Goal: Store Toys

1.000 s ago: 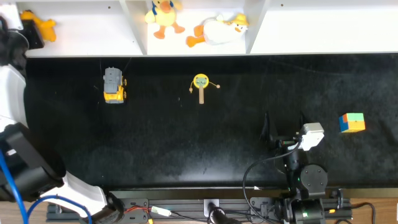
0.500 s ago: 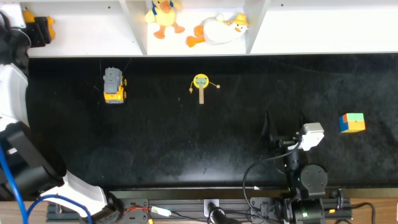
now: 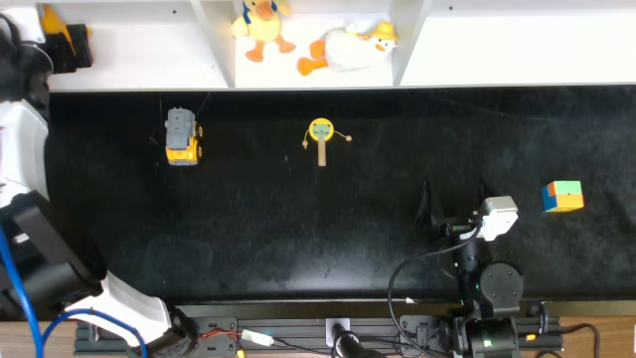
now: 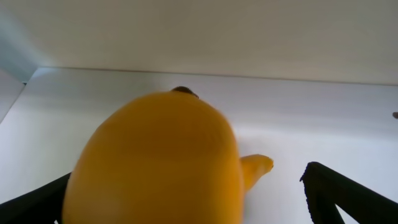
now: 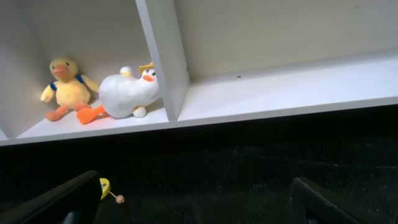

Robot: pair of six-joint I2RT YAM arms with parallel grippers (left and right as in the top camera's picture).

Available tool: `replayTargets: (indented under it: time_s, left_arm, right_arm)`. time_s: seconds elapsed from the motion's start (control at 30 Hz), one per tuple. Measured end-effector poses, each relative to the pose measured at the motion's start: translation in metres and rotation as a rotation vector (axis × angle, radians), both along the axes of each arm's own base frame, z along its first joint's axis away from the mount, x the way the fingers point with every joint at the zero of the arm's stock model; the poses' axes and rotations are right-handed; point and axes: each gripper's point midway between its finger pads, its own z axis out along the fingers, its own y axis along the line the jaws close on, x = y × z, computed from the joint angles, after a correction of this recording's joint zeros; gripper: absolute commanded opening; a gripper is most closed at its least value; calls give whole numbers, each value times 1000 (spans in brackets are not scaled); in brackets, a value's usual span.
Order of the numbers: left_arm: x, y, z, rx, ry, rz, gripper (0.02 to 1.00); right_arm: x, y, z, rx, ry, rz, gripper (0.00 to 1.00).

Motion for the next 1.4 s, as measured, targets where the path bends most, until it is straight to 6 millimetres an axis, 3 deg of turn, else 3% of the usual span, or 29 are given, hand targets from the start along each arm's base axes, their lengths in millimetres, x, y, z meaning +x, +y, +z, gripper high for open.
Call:
replayTargets:
  time_s: [0.63, 1.0, 1.4]
  left_arm:
    - [-14, -2, -13, -37, 75, 7, 998]
    - [-44, 15, 16, -39, 71, 61, 998]
    - [-50, -1, 17, -81, 87, 2, 998]
  right_arm:
    - [0, 0, 0, 0, 0, 0, 996]
    - [0, 0, 0, 0, 0, 0, 993]
    - [0, 0, 0, 0, 0, 0, 993]
